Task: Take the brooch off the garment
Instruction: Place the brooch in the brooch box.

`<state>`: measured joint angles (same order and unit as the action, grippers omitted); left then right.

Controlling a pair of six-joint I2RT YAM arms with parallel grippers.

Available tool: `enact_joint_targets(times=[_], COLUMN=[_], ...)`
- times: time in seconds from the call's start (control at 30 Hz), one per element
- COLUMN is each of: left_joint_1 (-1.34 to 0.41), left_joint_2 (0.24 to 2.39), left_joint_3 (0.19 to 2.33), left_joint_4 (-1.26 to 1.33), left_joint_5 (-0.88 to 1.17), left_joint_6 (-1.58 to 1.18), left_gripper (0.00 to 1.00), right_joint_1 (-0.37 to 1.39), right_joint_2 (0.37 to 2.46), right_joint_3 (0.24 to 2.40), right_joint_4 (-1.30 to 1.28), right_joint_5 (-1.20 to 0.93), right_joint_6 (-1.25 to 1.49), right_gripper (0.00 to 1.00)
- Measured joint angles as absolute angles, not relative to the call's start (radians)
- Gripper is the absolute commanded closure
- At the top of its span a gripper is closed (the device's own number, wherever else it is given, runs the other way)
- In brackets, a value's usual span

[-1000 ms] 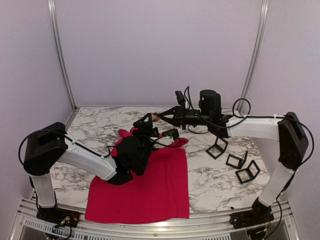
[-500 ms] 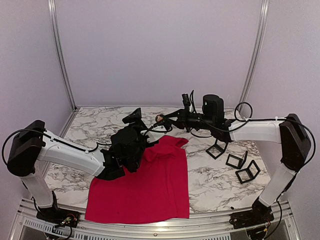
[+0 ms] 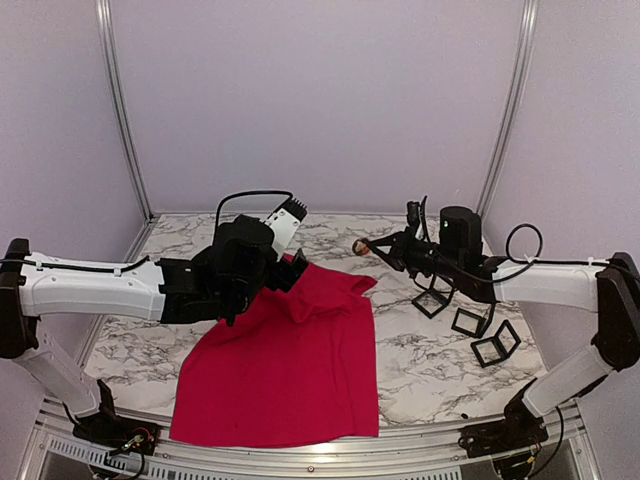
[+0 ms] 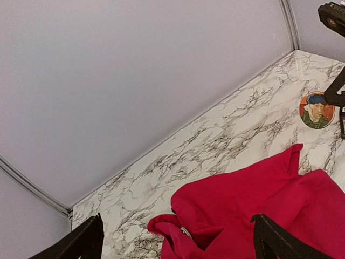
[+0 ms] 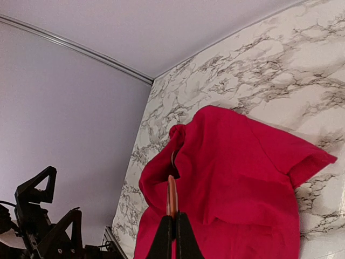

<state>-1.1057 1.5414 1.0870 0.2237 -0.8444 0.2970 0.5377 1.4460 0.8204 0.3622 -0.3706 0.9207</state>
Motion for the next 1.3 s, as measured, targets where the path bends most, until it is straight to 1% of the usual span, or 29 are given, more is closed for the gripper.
enact_joint_targets(times=[0.23, 0.47, 0.63, 0.83, 1.3], left_joint_1=[-0.983, -0.926, -0.915, -0.902, -0.895], left_joint_2=[1.479, 1.464, 1.464, 1.464, 1.464], left_joint_3=[1.100, 1.100, 1.108, 1.117, 1.117], left_joint_4=[0.074, 0.038, 0.023, 0.023, 0.006], left_joint_5=[-0.674, -0.575, -0.533, -0.514, -0.496], left_joint_6=[0.049, -0.042, -0.064, -0.075, -0.084], left_gripper=[0.01, 0.01, 0.01, 0.01, 0.01], right_joint_1=[0.474, 0.391, 0.307, 0.241, 0.207], right_joint_2=[1.304, 1.162, 1.120, 1.147, 1.320], right_joint_3=[0.673, 0.538, 0.470, 0.452, 0.400], right_joint_4=[0.271, 0.184, 0.165, 0.171, 0.335], right_joint_5=[-0.292, -0.228, -0.216, -0.216, -0.219], right_joint_6=[0.916, 0.923, 0.923, 0.910, 0.906], right_gripper=[1.00, 1.00, 1.00, 1.00, 1.00])
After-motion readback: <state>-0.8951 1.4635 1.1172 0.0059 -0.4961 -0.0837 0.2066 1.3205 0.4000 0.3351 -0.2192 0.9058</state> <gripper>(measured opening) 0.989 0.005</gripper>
